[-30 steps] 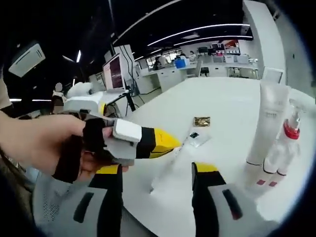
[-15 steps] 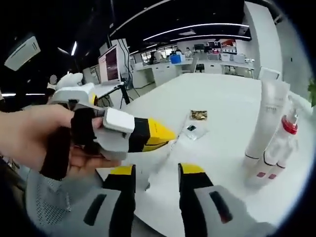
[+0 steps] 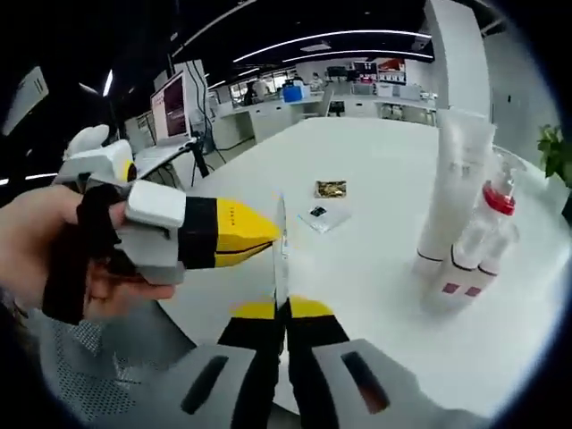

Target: Arrange the skincare products in the storage area until every visible bottle or jar stands upright without overlapping.

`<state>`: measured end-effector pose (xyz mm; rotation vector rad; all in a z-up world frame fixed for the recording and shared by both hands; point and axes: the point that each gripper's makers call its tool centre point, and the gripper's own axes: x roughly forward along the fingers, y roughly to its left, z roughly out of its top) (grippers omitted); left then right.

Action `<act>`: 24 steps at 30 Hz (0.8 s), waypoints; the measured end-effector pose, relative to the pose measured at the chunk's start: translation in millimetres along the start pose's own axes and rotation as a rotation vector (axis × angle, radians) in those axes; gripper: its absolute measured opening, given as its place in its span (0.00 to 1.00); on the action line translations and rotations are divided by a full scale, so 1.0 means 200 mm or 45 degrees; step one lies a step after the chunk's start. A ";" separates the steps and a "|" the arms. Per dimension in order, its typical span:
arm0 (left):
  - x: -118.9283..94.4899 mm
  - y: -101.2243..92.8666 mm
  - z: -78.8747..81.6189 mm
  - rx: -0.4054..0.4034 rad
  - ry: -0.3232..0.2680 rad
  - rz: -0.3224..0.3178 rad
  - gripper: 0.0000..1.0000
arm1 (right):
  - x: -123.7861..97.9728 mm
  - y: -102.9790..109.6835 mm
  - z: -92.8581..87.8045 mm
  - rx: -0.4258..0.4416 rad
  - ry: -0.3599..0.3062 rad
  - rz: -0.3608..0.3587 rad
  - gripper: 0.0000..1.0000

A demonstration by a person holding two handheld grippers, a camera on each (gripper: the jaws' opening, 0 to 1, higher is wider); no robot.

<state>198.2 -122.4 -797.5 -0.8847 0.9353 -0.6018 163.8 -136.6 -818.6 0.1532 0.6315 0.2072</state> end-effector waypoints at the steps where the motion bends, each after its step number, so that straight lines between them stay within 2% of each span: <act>1: 0.00 -0.01 0.00 0.000 0.003 -0.005 0.00 | -0.01 0.00 0.00 0.021 -0.006 0.003 0.01; 7: -0.01 -0.06 -0.02 0.012 0.021 -0.071 0.00 | -0.05 0.00 0.02 0.179 -0.040 0.035 0.01; 13: -0.02 -0.13 -0.03 0.050 0.033 -0.141 0.00 | -0.10 -0.02 0.05 0.279 -0.084 0.045 0.01; 15: -0.03 -0.14 -0.03 0.052 0.036 -0.155 0.00 | -0.12 -0.02 0.06 0.281 -0.087 0.048 0.01; 19: -0.05 -0.15 -0.03 0.076 0.033 -0.167 0.00 | -0.15 -0.04 0.08 0.324 -0.119 0.053 0.01; 24: -0.09 -0.13 -0.02 0.092 0.018 -0.165 0.00 | -0.21 -0.07 0.14 0.429 -0.188 0.078 0.01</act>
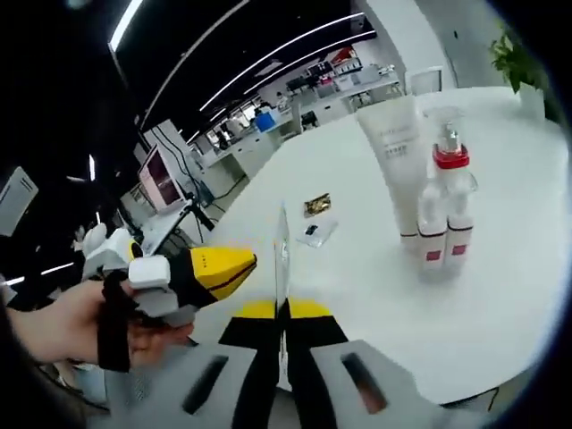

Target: Arrange the skincare products in the storage area until every visible bottle or jar stands upright without overlapping.

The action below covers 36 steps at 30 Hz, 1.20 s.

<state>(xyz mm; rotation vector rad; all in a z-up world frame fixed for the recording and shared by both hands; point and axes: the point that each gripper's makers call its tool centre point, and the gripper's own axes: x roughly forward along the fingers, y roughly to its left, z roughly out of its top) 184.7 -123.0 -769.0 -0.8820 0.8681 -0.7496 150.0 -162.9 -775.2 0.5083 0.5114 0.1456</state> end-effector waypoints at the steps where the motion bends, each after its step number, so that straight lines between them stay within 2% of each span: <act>1: -0.01 0.01 0.01 0.003 -0.007 0.007 0.03 | -0.01 0.00 0.01 0.021 -0.012 0.007 0.01; 5: -0.04 0.03 0.02 0.002 -0.031 0.028 0.23 | -0.05 0.02 0.08 0.102 -0.072 0.047 0.01; 11: -0.05 0.00 0.02 -0.003 -0.031 -0.006 0.35 | -0.15 0.08 0.21 0.235 -0.178 0.145 0.01; 14: -0.05 -0.06 0.02 -0.056 -0.047 -0.068 0.43 | -0.19 0.12 0.26 0.315 -0.220 0.202 0.01; 18: -0.06 -0.19 0.02 -0.172 -0.054 -0.223 0.54 | -0.25 0.16 0.31 0.446 -0.266 0.293 0.01; 20: -0.06 -0.24 0.02 -0.174 -0.047 -0.278 0.51 | -0.27 0.18 0.33 0.493 -0.292 0.333 0.01; 21: -0.07 -0.28 0.01 -0.164 -0.035 -0.320 0.47 | -0.27 0.19 0.33 0.521 -0.299 0.350 0.01; 25: -0.10 -0.35 0.02 -0.160 -0.035 -0.398 0.30 | -0.29 0.20 0.37 0.646 -0.336 0.421 0.01; 30: -0.14 -0.38 0.05 -0.177 -0.071 -0.434 0.13 | -0.29 0.20 0.38 0.724 -0.353 0.467 0.01; 35: -0.16 -0.40 0.08 -0.174 -0.074 -0.451 0.00 | -0.27 0.18 0.37 0.720 -0.334 0.439 0.02; 36: -0.17 -0.41 0.08 -0.181 -0.069 -0.456 0.00 | -0.27 0.18 0.36 0.705 -0.328 0.433 0.02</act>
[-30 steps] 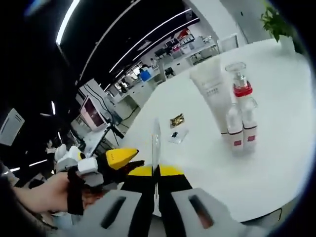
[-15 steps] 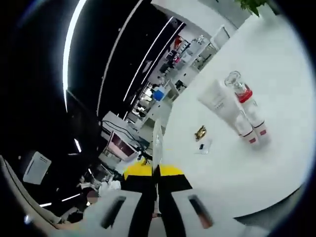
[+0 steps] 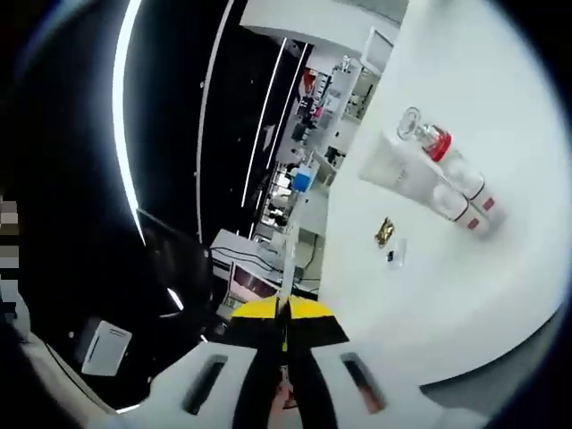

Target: Arrange the skincare products in the storage area until every visible bottle or jar stands upright without overlapping.

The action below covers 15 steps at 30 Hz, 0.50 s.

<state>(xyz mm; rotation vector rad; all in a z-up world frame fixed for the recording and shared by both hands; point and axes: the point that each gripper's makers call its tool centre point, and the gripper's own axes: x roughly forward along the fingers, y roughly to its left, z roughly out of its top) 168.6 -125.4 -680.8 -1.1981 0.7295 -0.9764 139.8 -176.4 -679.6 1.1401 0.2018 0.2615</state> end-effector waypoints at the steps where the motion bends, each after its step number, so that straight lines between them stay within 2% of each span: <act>1: 0.00 -0.02 0.00 0.014 0.010 -0.009 0.00 | 0.00 0.00 0.00 0.002 0.001 0.003 0.02; 10: 0.01 -0.09 0.01 0.137 0.117 -0.027 0.00 | -0.01 0.02 -0.01 -0.036 0.041 0.075 0.06; 13: 0.01 -0.11 -0.01 0.194 0.183 -0.031 0.00 | -0.03 0.02 0.03 -0.035 0.019 0.092 0.10; 15: 0.01 -0.13 -0.02 0.219 0.219 -0.040 0.00 | -0.03 0.04 0.07 0.006 0.007 0.137 0.16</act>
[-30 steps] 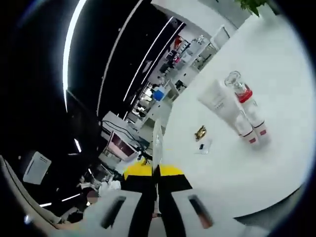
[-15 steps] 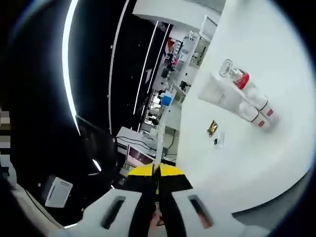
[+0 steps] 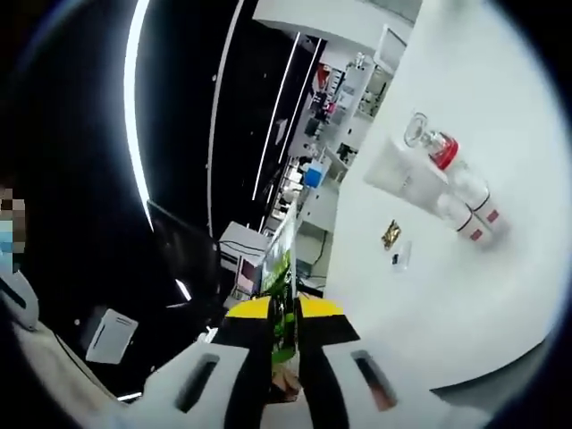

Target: Arrange the skincare products in the storage area until every visible bottle or jar stands upright without overlapping.

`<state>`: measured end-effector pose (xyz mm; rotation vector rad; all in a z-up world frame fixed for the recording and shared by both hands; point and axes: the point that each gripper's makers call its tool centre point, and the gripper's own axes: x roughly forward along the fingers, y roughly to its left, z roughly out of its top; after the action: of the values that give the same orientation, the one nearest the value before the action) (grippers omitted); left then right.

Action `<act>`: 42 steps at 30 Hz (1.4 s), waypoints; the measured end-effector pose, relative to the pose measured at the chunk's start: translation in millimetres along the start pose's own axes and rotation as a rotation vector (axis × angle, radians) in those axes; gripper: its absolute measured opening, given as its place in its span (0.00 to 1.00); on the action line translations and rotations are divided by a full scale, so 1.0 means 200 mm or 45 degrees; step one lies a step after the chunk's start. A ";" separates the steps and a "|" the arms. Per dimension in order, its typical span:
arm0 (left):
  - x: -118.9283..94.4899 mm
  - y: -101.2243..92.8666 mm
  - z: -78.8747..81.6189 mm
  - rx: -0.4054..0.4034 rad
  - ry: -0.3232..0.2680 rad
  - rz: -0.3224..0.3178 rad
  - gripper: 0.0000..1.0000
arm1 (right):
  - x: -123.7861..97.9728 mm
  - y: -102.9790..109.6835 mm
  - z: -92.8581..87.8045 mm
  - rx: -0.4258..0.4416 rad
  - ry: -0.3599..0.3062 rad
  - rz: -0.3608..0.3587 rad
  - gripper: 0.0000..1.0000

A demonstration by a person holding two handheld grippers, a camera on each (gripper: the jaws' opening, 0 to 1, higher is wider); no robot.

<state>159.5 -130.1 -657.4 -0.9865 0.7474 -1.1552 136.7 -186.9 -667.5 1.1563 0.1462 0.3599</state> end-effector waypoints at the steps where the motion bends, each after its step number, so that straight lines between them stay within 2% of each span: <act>1: 0.00 0.00 -0.01 0.004 0.021 -0.002 0.00 | 0.00 0.03 0.02 0.050 0.002 0.051 0.20; 2: 0.00 0.00 -0.02 0.008 0.031 -0.003 0.00 | 0.00 0.04 0.02 0.072 0.016 0.074 0.23; 4: 0.00 -0.01 -0.05 0.003 0.061 -0.019 0.00 | 0.01 0.04 0.05 0.035 0.035 0.080 0.28; 5: 0.00 -0.01 -0.07 -0.001 0.076 -0.031 0.00 | 0.01 0.04 0.06 0.002 0.053 0.084 0.28; 10: 0.01 -0.06 -0.13 -0.020 0.127 -0.093 0.00 | 0.03 0.02 0.11 0.004 0.056 0.094 0.29; 13: 0.01 -0.11 -0.16 -0.024 0.163 -0.143 0.00 | 0.05 0.00 0.11 -0.013 0.072 0.084 0.28; 15: 0.01 -0.13 -0.17 -0.037 0.178 -0.173 0.00 | 0.05 0.00 0.10 0.002 0.076 0.091 0.24; 17: 0.01 -0.14 -0.17 -0.047 0.179 -0.186 0.00 | 0.05 0.01 0.11 -0.005 0.068 0.095 0.13; 18: 0.01 -0.14 -0.17 -0.048 0.180 -0.184 0.00 | 0.05 0.01 0.12 -0.001 0.056 0.100 0.08; 19: 0.01 -0.13 -0.17 -0.044 0.181 -0.175 0.00 | 0.05 0.01 0.13 0.046 0.038 0.100 0.08; 20: 0.00 -0.13 -0.17 -0.045 0.187 -0.168 0.00 | 0.05 0.00 0.11 0.125 0.077 0.080 0.06; 21: 0.00 -0.12 -0.17 -0.045 0.185 -0.164 0.00 | 0.05 0.00 0.12 0.111 0.071 0.089 0.06; 26: 0.00 -0.09 -0.18 -0.027 0.177 -0.142 0.00 | 0.04 0.05 0.13 0.186 0.044 0.127 0.02; 29: 0.00 -0.08 -0.18 -0.038 0.170 -0.135 0.02 | 0.04 0.08 0.13 0.181 0.033 0.134 0.02; 33: -0.01 -0.04 -0.19 -0.011 0.187 -0.084 0.05 | 0.04 0.07 0.16 0.194 0.003 0.125 0.02; 42: -0.04 -0.04 -0.21 -0.032 0.188 -0.091 0.00 | 0.02 0.04 0.16 0.145 0.001 0.074 0.02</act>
<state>117.2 -133.9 -667.8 -0.9627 0.8516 -1.2941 147.5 -210.0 -647.9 1.2745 0.1352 0.4075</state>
